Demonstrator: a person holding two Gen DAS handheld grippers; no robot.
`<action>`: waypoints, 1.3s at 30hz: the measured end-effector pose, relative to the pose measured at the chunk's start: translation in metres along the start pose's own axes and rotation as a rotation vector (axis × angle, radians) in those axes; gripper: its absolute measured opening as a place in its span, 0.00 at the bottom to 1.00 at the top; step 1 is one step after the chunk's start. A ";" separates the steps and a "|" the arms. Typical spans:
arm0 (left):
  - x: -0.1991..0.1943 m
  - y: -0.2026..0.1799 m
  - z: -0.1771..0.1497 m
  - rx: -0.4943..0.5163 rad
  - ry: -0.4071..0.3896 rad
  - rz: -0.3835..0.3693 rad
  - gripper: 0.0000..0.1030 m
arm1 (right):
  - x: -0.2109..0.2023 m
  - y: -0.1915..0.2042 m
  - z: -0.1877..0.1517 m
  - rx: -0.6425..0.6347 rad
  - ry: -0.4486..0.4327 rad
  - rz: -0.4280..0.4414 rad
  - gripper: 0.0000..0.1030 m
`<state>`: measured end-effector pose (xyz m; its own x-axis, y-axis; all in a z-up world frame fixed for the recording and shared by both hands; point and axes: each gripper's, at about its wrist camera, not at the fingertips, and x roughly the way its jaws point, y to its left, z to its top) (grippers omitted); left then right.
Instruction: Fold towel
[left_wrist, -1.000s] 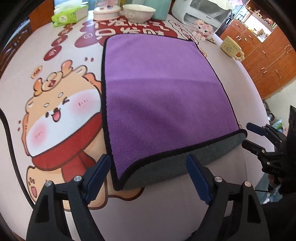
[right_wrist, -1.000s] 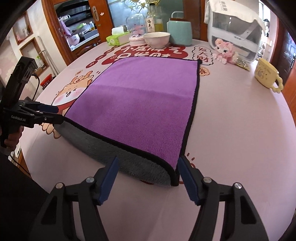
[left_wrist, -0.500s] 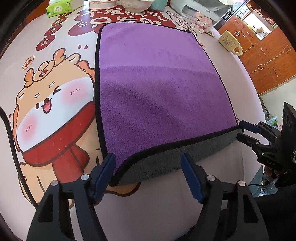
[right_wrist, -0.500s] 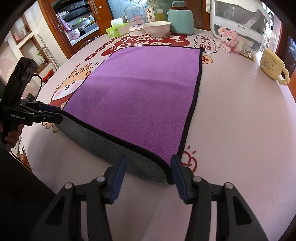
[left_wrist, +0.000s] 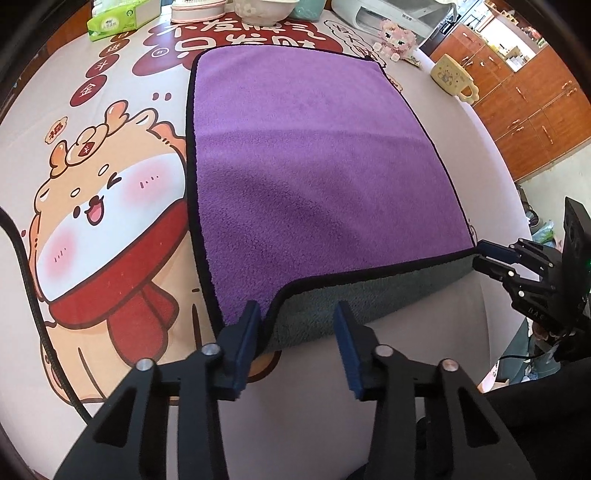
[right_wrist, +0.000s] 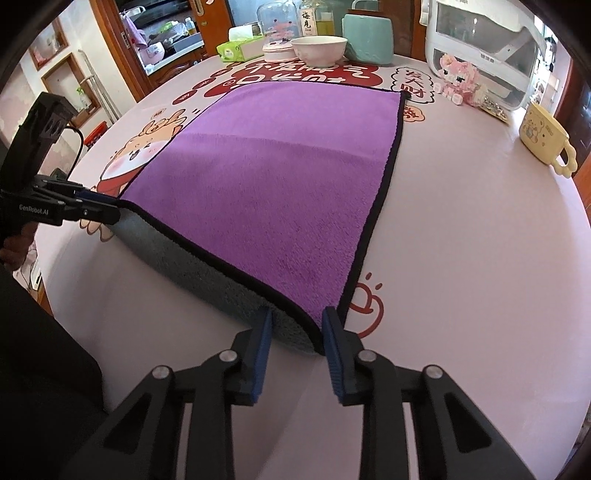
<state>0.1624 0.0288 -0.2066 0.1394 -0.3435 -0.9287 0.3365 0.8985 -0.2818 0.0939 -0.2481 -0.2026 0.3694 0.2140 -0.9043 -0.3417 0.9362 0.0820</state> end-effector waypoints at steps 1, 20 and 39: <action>0.000 -0.001 0.000 0.000 0.000 0.003 0.32 | 0.000 0.001 0.000 -0.005 0.001 -0.003 0.22; -0.001 0.003 -0.010 0.025 -0.009 0.068 0.05 | 0.000 0.005 -0.002 -0.054 0.014 -0.026 0.04; -0.032 0.003 -0.005 0.031 -0.073 0.055 0.04 | -0.018 0.003 0.014 -0.011 -0.022 -0.039 0.04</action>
<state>0.1547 0.0442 -0.1787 0.2253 -0.3137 -0.9224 0.3549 0.9081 -0.2222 0.0978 -0.2455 -0.1800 0.4013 0.1833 -0.8974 -0.3356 0.9411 0.0421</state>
